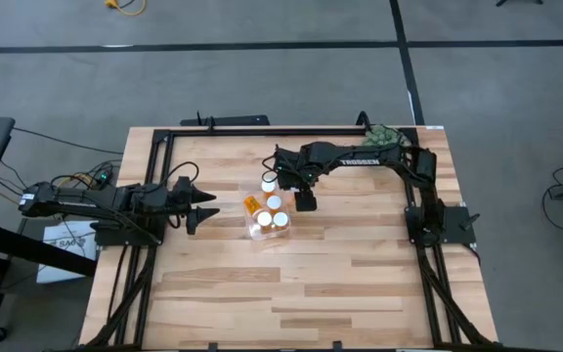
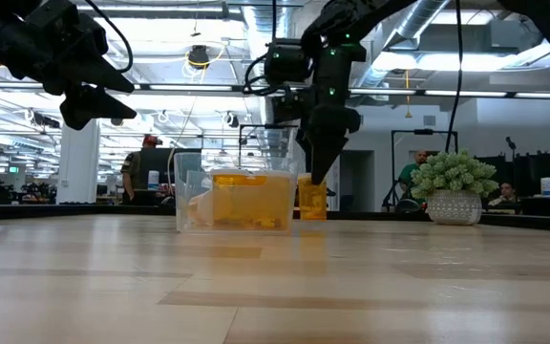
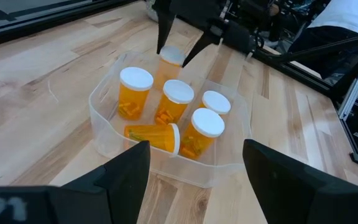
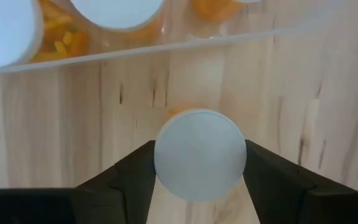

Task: Pick and place pill bottles into a basket
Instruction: Put the orange pill bottle into the transparent container

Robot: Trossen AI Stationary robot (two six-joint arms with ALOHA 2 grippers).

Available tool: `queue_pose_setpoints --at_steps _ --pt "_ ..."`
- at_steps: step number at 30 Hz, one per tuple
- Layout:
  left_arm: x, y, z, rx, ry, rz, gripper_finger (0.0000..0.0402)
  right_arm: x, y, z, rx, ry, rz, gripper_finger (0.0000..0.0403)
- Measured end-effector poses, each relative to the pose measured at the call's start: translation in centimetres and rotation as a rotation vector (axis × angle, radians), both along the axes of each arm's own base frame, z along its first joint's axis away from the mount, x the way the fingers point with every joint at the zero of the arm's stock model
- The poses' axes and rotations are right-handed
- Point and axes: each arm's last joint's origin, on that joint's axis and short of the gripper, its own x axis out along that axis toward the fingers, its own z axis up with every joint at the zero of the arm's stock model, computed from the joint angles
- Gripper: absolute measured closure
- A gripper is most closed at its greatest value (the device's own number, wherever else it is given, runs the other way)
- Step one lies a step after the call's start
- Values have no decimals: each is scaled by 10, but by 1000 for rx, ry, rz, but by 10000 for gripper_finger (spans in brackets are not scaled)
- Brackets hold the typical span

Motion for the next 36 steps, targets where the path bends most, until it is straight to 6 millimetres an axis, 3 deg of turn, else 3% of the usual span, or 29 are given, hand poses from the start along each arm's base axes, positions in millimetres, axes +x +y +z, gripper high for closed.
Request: queue_pose_setpoints --at_steps 4,11,14,18,25,30,36 --pt "0 0 0 0 0 0 155 1 0 11 3 12 0 212" --pt "0 0 0 0 0 0 155 3 -1 39 0 19 -44 192" --pt "0 0 0 0 0 0 155 3 -1 54 -17 17 -83 184" --pt "0 0 0 0 0 0 155 2 -2 77 -33 6 -97 203" --pt "0 0 0 0 0 0 155 5 11 114 -38 -74 -92 203" --pt "0 0 0 0 0 0 155 9 25 126 -29 -123 -101 186" --pt "0 0 0 0 0 0 155 15 45 129 -27 -165 -56 211"
